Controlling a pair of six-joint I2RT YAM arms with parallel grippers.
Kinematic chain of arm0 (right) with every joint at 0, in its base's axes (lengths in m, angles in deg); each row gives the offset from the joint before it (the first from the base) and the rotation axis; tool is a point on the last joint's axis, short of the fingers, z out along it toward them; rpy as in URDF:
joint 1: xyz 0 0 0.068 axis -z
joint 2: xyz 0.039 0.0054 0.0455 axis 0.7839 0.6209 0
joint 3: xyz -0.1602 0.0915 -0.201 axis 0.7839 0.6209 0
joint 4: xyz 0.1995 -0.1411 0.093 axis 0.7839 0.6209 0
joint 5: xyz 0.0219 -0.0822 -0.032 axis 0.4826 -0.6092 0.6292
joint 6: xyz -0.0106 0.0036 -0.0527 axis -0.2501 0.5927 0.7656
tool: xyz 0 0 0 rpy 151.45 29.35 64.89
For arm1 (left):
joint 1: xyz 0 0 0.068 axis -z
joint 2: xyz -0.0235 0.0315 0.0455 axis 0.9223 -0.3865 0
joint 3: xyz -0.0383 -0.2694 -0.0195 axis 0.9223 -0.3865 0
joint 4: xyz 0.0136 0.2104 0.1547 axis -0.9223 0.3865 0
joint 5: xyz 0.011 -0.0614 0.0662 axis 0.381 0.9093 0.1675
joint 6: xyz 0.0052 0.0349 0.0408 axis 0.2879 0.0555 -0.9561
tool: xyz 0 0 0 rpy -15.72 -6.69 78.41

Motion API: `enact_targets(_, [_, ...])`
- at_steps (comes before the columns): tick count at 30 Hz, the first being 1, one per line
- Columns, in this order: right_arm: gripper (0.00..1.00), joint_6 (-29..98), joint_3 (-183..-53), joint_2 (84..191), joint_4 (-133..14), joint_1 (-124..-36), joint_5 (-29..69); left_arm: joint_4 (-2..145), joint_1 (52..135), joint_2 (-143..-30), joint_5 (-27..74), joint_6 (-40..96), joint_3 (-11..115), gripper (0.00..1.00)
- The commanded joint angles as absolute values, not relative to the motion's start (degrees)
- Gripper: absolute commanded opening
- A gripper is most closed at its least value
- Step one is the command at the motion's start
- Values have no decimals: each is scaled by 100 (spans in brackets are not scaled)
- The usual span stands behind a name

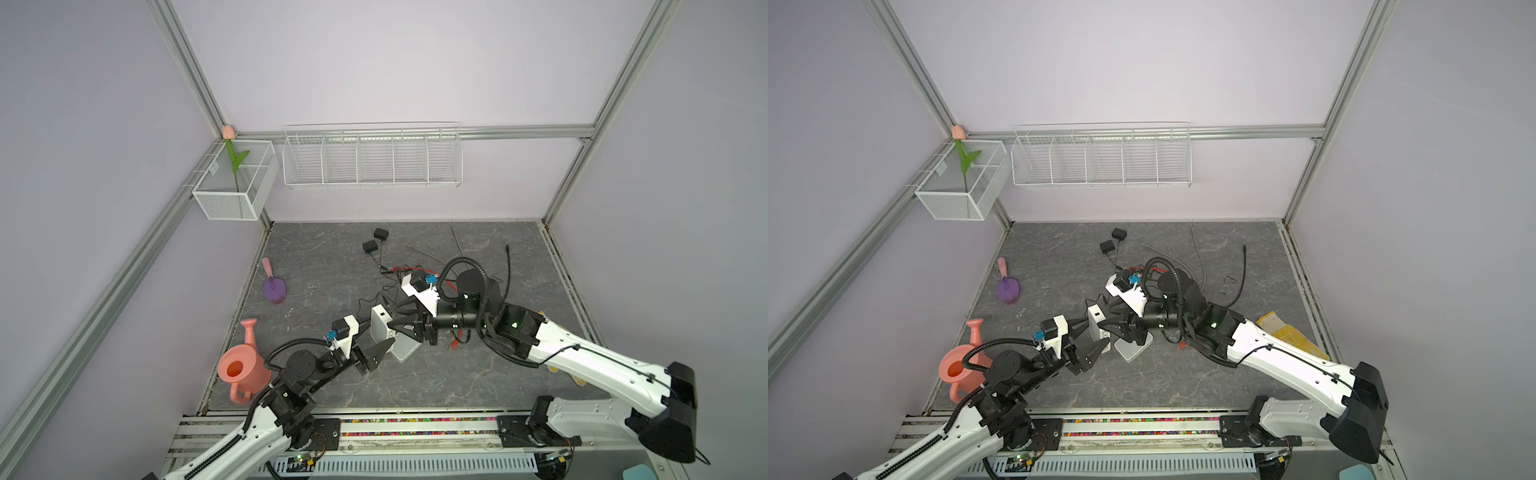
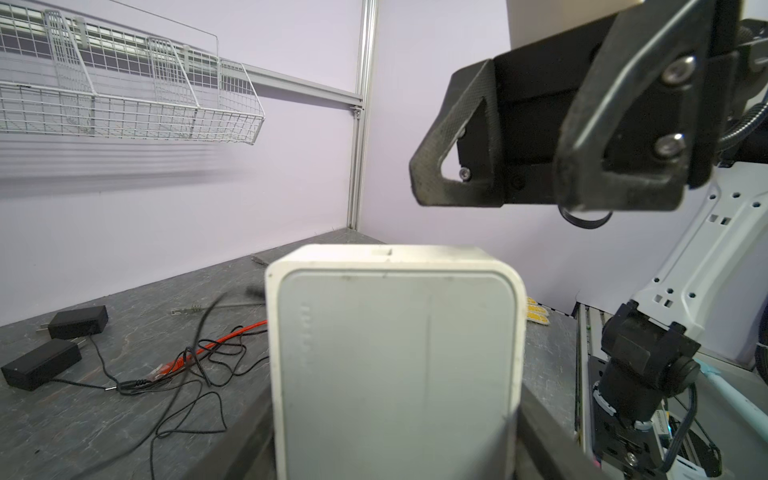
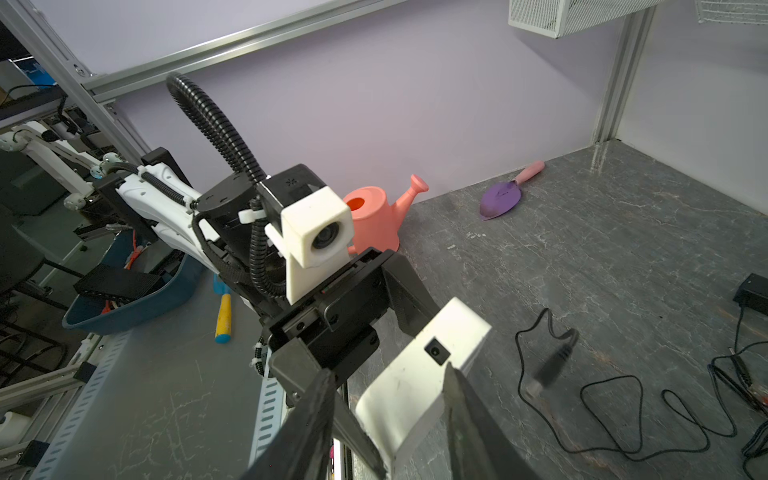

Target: Insert the plug into the switch port

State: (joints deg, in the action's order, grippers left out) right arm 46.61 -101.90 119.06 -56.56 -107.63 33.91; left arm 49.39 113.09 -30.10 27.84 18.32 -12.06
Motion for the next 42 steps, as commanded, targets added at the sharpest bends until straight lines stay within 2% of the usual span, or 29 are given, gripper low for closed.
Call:
enact_targets(1, [45, 4780, -10170, 11748, -5520, -10727, 3331, 4799, 11323, -2974, 2745, 1884, -1221, 0])
enact_targets(3, [45, 4513, -10114, 11718, -5546, -10637, 3108, 4984, 11323, -2889, 2616, 1954, -1205, 0])
enact_targets(5, [44, 3917, -10120, 11753, -5405, -10378, 2676, 5399, 11323, -2736, 2012, 2205, -1159, 0])
enact_targets(7, [44, 3431, -10124, 11887, -5201, -10066, 2492, 6629, 11323, -2576, 949, 2581, -899, 0])
enact_targets(11, [43, 3208, -10362, 12404, -4411, -9906, 1959, 8318, 11301, -2728, -135, 3081, -58, 0])
enact_targets(16, [37, 3091, -11030, 13630, -3232, -9891, 947, 8848, 11078, -3445, -191, 3777, 270, 0])
enact_targets(21, [32, 2530, -11586, 14801, -2785, -9960, 546, 8874, 10634, -3686, 6, 4281, 146, 0])
enact_targets(26, [35, 1929, -11833, 15471, -2889, -10031, 427, 9004, 10611, -3376, -159, 4354, 23, 0])
enact_targets(30, [42, 1575, -12362, 16113, -2742, -10192, 315, 9214, 10603, -3282, -245, 4368, 29, 0])
enact_targets(42, [42, 991, -13047, 17030, -2459, -10356, -293, 9487, 10607, -2983, -488, 4465, 29, 0])
